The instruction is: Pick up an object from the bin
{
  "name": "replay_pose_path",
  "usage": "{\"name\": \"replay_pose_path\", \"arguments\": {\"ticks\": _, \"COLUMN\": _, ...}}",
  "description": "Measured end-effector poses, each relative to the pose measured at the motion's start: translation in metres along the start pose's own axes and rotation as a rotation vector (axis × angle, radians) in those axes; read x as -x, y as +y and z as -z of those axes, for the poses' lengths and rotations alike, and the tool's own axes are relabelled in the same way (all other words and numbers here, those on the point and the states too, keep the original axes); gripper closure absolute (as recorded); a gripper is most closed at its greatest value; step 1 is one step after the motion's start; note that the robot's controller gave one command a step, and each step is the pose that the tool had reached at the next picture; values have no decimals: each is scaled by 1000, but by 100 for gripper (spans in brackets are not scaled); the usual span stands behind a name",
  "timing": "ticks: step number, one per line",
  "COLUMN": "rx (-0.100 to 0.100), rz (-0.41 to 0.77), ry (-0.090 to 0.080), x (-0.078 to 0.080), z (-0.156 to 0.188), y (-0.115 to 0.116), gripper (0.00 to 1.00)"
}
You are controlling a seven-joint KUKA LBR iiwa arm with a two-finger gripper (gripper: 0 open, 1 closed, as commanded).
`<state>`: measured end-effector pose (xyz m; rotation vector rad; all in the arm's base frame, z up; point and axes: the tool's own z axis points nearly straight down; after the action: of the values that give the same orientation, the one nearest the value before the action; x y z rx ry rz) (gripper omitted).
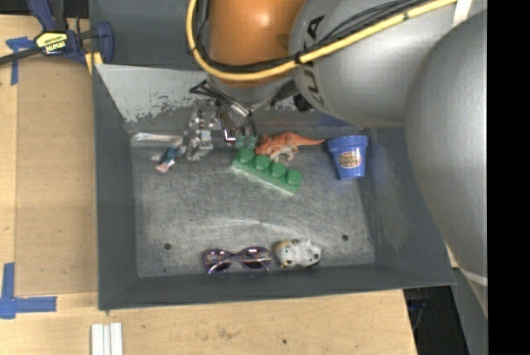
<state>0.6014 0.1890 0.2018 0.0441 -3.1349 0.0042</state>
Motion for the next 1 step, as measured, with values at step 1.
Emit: {"name": "replay_pose_path", "arguments": {"ticks": 1, "rx": 3, "rz": -293, "ry": -4, "x": -18, "z": -59, "y": 3, "gripper": 0}}
